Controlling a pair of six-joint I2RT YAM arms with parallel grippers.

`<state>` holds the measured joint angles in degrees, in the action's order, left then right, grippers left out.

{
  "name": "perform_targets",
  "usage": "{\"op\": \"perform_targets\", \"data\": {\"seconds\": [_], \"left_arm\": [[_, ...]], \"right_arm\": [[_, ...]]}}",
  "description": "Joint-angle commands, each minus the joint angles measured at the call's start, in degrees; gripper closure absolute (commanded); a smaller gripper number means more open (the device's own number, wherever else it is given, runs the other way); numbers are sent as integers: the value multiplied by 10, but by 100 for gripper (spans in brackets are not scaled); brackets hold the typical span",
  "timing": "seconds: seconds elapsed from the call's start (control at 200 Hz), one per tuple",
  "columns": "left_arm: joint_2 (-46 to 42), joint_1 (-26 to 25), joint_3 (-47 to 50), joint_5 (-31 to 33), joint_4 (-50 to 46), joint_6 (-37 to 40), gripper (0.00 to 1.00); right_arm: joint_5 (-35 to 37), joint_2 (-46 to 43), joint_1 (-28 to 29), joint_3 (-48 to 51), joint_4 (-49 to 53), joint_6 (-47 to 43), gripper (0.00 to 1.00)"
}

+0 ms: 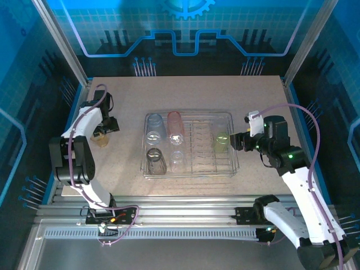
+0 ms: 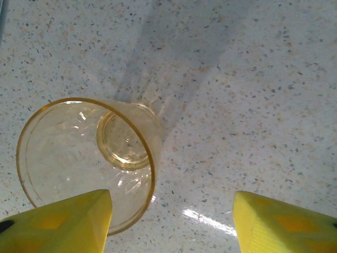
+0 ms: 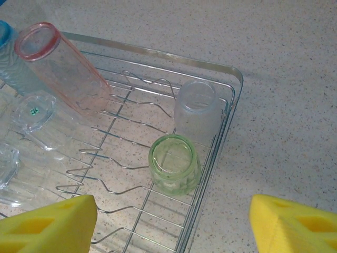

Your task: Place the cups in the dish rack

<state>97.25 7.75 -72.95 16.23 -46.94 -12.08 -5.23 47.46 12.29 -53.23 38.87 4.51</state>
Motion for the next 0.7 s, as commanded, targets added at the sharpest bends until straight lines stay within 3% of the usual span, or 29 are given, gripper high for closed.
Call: {"op": "perform_targets", "data": {"seconds": [0.0,0.43,0.655,0.695], "left_arm": [[16,14,-5,16,6,0,41],[58,33,-12,-3,31,4,69],[49,33,-11,-20,33,-6,100],[41,33,-8,-21,33,-8,100]], "right_arm": [[-15,-7,-4,3,-19,5,23],[-12,-10,-4,5,-19,5,23],[-6,-18,-4,11,-20,6,23],[-5,-22,-4,13,-24,7,23]]}}
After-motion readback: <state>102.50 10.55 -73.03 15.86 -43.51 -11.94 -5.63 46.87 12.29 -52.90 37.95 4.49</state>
